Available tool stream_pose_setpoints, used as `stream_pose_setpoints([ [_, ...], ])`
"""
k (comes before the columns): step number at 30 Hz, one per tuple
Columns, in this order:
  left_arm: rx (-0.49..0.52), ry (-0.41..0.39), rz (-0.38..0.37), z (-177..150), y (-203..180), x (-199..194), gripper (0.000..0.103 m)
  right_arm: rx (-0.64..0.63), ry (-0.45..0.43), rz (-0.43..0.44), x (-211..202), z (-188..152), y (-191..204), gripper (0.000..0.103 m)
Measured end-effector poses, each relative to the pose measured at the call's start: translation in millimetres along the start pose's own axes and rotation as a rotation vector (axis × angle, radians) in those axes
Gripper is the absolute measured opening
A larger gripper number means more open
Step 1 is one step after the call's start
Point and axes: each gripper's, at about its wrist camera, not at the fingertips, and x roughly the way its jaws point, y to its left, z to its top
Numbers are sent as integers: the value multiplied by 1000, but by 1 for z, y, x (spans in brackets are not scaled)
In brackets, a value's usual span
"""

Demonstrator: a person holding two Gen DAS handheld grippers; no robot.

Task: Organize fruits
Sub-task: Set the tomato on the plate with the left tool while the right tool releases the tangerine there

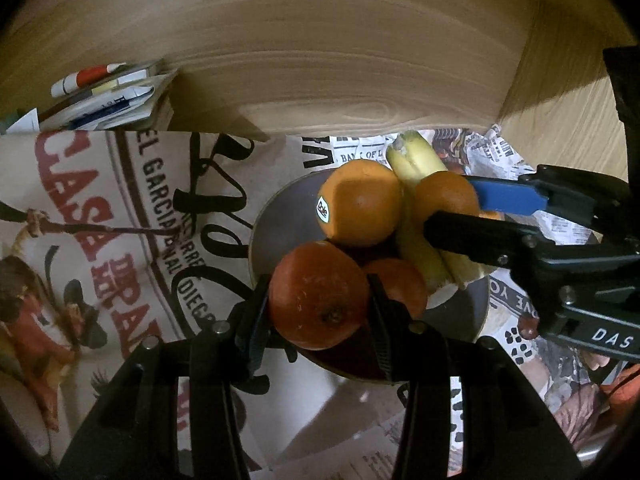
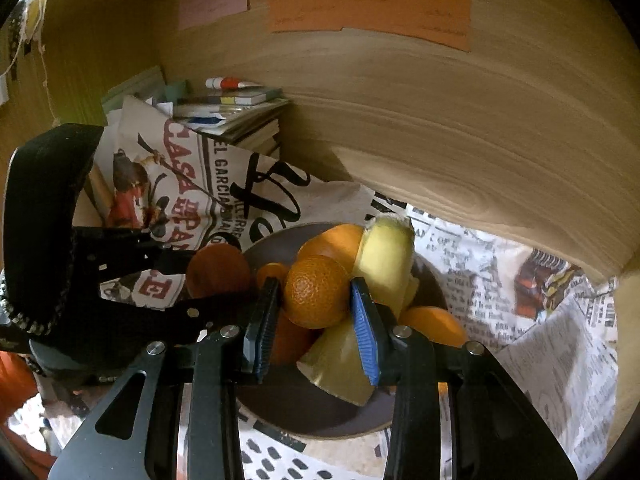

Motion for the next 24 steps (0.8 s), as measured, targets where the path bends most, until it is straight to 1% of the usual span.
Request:
stream_pose_setpoints([
  [1,-6,1,-5,0,1,1,45,0,3,6,1,1,0,33],
  [3,-9,-4,2,0,2,0,50,-2,10,13,5,3,3,33],
  [5,-8,-13,15,-1,4,-1,59,-10,16,12,7,4,5,33],
  [7,-10,-20,20,-1,5,-3,62,-16,24,3,10,4,7,33],
  [10,-6,-22,21,-2,5,-5,62,-13,29,9,13,5,7,33],
  [15,0,-49,41,-5,8,-17,62,-10,32,13,14,6,6,33],
  [17,-10,-55,46,-7,12,-22,62,3,33,26,15,8,5,37],
  [19,-21,-63,48,-10,16,-28,62,17,22,45,13,10,3,49],
  [24,-30,-92,68,-14,19,-43,62,17,-24,33,-2,13,5,51],
])
